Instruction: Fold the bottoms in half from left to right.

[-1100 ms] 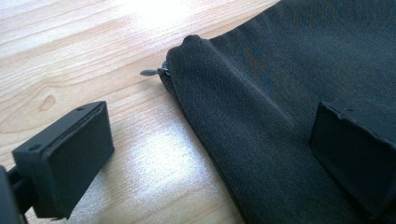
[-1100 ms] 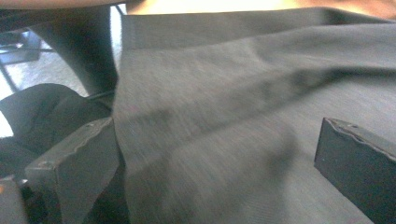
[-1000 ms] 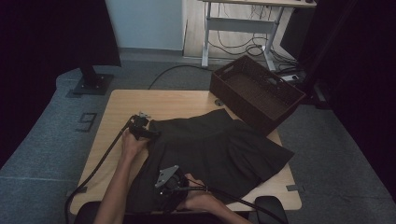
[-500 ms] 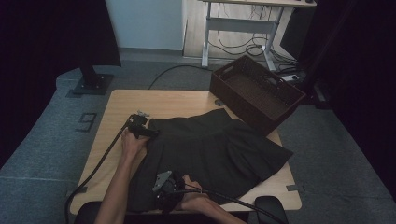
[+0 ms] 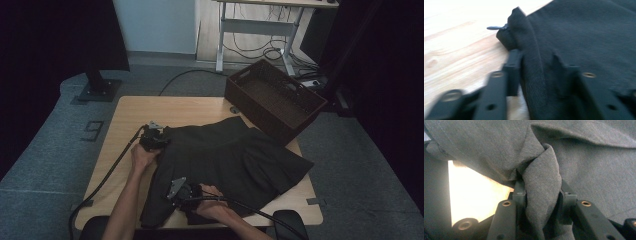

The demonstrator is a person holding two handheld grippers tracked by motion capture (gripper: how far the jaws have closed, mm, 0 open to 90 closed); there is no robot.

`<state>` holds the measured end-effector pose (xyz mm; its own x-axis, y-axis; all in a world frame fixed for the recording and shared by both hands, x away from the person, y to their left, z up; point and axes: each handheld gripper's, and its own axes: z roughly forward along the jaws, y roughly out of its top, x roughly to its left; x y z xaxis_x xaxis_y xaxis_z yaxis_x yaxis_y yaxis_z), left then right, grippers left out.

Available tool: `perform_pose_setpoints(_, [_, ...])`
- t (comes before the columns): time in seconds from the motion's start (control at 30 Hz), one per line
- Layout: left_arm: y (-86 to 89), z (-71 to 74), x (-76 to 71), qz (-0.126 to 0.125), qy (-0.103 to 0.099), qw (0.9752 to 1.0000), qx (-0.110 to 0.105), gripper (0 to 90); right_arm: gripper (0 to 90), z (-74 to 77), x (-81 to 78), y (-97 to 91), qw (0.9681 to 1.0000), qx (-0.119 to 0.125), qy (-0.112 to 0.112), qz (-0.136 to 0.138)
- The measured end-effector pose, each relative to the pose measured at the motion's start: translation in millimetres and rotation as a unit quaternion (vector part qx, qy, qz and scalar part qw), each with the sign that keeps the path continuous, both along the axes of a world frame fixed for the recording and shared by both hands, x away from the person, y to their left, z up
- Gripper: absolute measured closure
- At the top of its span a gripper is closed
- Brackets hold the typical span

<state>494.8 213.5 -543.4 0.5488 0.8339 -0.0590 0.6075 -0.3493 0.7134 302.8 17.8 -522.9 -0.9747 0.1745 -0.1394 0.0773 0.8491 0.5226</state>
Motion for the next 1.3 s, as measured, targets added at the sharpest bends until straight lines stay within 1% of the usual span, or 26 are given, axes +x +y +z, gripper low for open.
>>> perform_pose_setpoints(0.03, [-1.3, 0.4, -1.1, -0.002, 0.001, 1.0, 0.0, 72.6, 67.7, 0.1, 0.3, 0.3, 1.0, -0.001, -0.001, 0.003])
perform_pose_setpoints(0.07, [-2.6, 0.6, -2.5, -0.001, -0.001, 1.0, 0.003, 77.0, 68.4, 0.3, 0.8, 0.6, 1.0, -0.002, 0.0, 0.006])
perform_pose_setpoints(0.1, [-3.6, 1.3, -4.2, 0.0, -0.006, 0.9999, 0.015, 80.3, 68.9, 0.2, 1.1, 0.9, 1.0, -0.001, 0.001, 0.01])
perform_pose_setpoints(0.13, [-3.5, 1.7, -5.6, -0.001, -0.01, 0.9997, 0.023, 81.7, 69.3, 0.3, 1.4, 1.1, 0.9999, 0.001, 0.003, 0.011])
perform_pose_setpoints(0.23, [3.0, 3.0, -10.3, 0.002, -0.009, 0.9994, 0.033, 82.3, 69.8, -0.1, 2.4, 2.9, 0.9996, 0.014, 0.017, 0.018])
perform_pose_setpoints(0.33, [14.7, 4.0, -17.0, 0.007, -0.007, 0.9993, 0.037, 82.2, 69.8, -0.9, 0.5, 8.1, 0.999, 0.025, 0.028, 0.023])
perform_pose_setpoints(0.43, [27.8, 5.3, -24.8, 0.016, -0.003, 0.999, 0.043, 82.2, 69.8, -1.4, -2.4, 16.9, 0.9983, 0.031, 0.034, 0.035])
perform_pose_setpoints(0.53, [40.2, 6.4, -32.8, 0.023, -0.001, 0.9985, 0.049, 82.1, 69.7, -0.9, -6.6, 28.0, 0.9978, 0.029, 0.036, 0.048])
perform_pose_setpoints(0.7, [56.4, 7.9, -47.5, 0.041, 0.001, 0.9973, 0.062, 82.1, 69.5, -1.1, -14.0, 46.3, 0.996, 0.033, 0.046, 0.07])
perform_pose_setpoints(0.77, [61.0, 8.4, -52.1, 0.046, 0.001, 0.9967, 0.067, 82.1, 69.4, -1.6, -16.9, 52.0, 0.9954, 0.037, 0.046, 0.076])
perform_pose_setpoints(0.87, [63.8, 9.3, -56.4, 0.05, 0.0, 0.9958, 0.076, 82.3, 69.7, -0.9, -20.0, 56.4, 0.9949, 0.034, 0.045, 0.084])
perform_pose_setpoints(0.97, [62.0, 13.8, -56.9, 0.049, 0.005, 0.9943, 0.095, 83.6, 72.2, 2.0, -22.8, 54.6, 0.995, 0.032, 0.039, 0.087])
perform_pose_setpoints(1.0, [61.3, 16.8, -57.0, 0.049, 0.001, 0.994, 0.098, 83.8, 73.0, 4.4, -23.5, 52.6, 0.9951, 0.033, 0.036, 0.086])
perform_pose_setpoints(1.07, [60.2, 25.2, -57.1, 0.054, -0.009, 0.9942, 0.092, 84.2, 74.2, 11.8, -23.3, 47.0, 0.9952, 0.04, 0.033, 0.083])
perform_pose_setpoints(1.13, [59.2, 35.6, -56.0, 0.054, -0.017, 0.9953, 0.079, 84.3, 74.5, 21.2, -22.7, 39.9, 0.9955, 0.046, 0.026, 0.078])
perform_pose_setpoints(1.2, [56.7, 46.1, -54.4, 0.053, -0.026, 0.9958, 0.069, 84.3, 74.6, 30.3, -21.3, 31.8, 0.9958, 0.052, 0.014, 0.074])
perform_pose_setpoints(1.3, [50.8, 60.6, -51.9, 0.053, -0.043, 0.9963, 0.053, 84.2, 74.8, 43.9, -17.9, 16.3, 0.9966, 0.059, 0.004, 0.058])
